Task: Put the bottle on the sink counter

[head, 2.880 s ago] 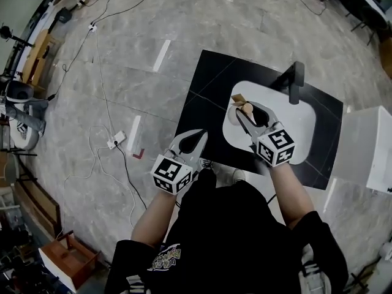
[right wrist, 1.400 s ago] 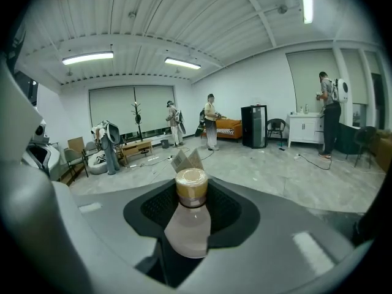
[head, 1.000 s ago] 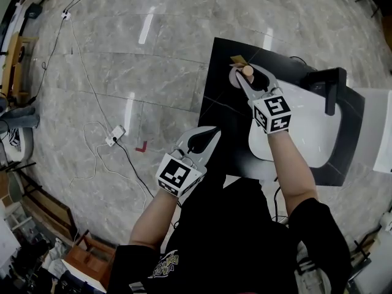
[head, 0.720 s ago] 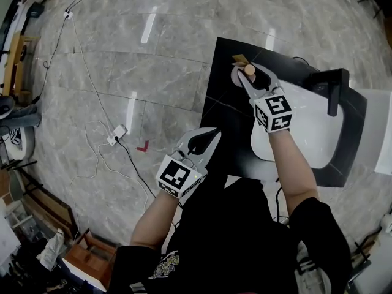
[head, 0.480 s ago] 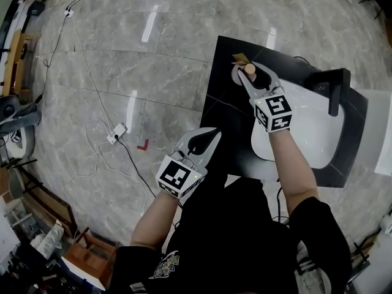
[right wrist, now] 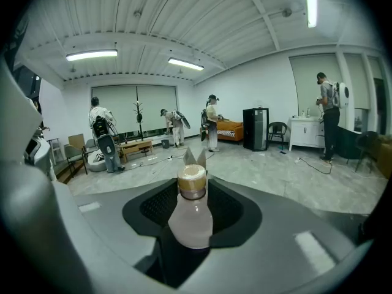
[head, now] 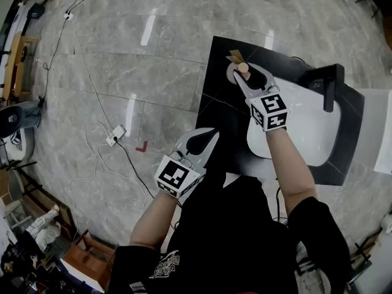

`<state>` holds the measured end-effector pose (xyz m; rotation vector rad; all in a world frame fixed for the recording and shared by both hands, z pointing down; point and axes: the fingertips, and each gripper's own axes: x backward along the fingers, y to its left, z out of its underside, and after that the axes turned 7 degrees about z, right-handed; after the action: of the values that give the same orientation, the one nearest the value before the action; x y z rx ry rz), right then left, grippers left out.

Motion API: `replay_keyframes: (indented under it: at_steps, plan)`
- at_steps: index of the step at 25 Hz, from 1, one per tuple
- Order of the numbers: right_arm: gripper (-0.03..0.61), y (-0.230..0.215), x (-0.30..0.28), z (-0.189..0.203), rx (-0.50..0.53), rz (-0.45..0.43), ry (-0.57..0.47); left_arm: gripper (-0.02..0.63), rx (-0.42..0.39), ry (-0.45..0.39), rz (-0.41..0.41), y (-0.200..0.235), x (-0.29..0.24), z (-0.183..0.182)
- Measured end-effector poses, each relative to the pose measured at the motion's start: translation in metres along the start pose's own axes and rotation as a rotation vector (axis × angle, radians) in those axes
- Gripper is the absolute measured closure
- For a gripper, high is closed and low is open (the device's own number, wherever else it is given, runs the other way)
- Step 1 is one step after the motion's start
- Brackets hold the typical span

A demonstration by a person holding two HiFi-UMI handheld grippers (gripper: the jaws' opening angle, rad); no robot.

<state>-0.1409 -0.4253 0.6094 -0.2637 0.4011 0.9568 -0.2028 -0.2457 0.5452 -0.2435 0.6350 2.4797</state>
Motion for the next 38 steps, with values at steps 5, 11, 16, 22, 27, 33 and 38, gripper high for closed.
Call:
replay_keyframes:
  at_steps: [5,11,16,22,27,33,38]
  plan:
    - [0.431,-0.007,0.04,0.007,-0.018,0.008,0.016,0.614,0.009,-0.014,-0.015,-0.016,-0.001,-0.005]
    - [0.554,-0.031,0.114,-0.001,-0.12,0.034,-0.044,0.614,-0.009,-0.026,-0.006,-0.054,-0.021,-0.013]
    - [0.552,-0.046,0.185,-0.011,-0.153,0.035,-0.076,0.614,-0.027,-0.036,-0.001,-0.097,-0.038,-0.025]
    - [0.551,-0.061,0.258,-0.004,-0.185,0.019,-0.078,0.614,-0.025,-0.037,-0.015,-0.141,-0.06,-0.027]
    - [0.551,-0.071,0.314,0.015,-0.211,0.016,-0.061,0.614,-0.015,-0.02,-0.026,-0.178,-0.075,-0.019]
    - [0.551,-0.077,0.363,0.049,-0.23,0.004,-0.043,0.614,-0.017,-0.001,-0.014,-0.223,-0.096,0.001]
    - [0.551,-0.07,0.402,0.071,-0.228,-0.039,-0.035,0.614,-0.017,-0.003,-0.029,-0.263,-0.102,0.017]
